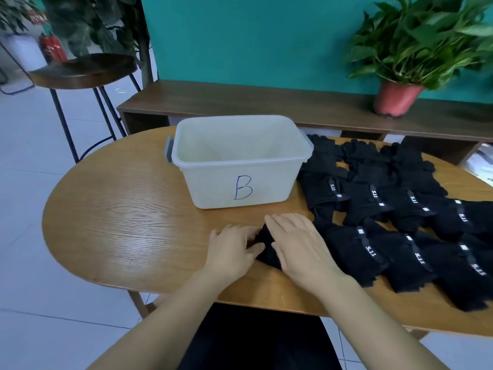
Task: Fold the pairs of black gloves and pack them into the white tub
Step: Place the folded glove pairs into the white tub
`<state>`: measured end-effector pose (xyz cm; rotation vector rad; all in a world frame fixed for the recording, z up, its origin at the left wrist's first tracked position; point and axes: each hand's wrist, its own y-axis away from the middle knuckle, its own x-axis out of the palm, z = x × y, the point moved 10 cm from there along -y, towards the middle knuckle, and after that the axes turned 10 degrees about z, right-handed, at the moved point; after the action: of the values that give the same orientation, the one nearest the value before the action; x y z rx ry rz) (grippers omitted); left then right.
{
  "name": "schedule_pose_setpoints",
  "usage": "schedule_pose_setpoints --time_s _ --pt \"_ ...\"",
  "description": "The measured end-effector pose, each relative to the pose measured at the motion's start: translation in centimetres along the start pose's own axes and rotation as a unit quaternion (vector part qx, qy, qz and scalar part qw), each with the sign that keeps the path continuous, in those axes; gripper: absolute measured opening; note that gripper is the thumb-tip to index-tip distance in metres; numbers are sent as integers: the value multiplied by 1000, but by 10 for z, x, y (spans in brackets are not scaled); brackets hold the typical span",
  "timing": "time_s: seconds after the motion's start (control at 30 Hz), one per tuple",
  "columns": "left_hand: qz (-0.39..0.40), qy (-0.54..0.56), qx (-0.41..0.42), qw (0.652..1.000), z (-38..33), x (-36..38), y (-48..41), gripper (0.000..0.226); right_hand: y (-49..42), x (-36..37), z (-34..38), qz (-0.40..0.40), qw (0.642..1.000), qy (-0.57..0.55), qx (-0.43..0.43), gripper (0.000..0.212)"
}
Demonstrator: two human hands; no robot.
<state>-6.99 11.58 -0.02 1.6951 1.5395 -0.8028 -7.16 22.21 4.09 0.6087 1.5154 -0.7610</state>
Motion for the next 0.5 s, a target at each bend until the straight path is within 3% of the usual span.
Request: schedule_pose_setpoints --time_s 0.17,0.4,0.5 --pt "21 -9 -35 999 4 7 -3 24 -15 30 -4 178 983 -11 35 54" --pt "22 12 -56 998 9 10 -6 16 -24 44 -15 259 964 -13 63 66" --pt "19 26 -48 998 10 12 -5 14 -25 45 -16 260 962 -22 74 57"
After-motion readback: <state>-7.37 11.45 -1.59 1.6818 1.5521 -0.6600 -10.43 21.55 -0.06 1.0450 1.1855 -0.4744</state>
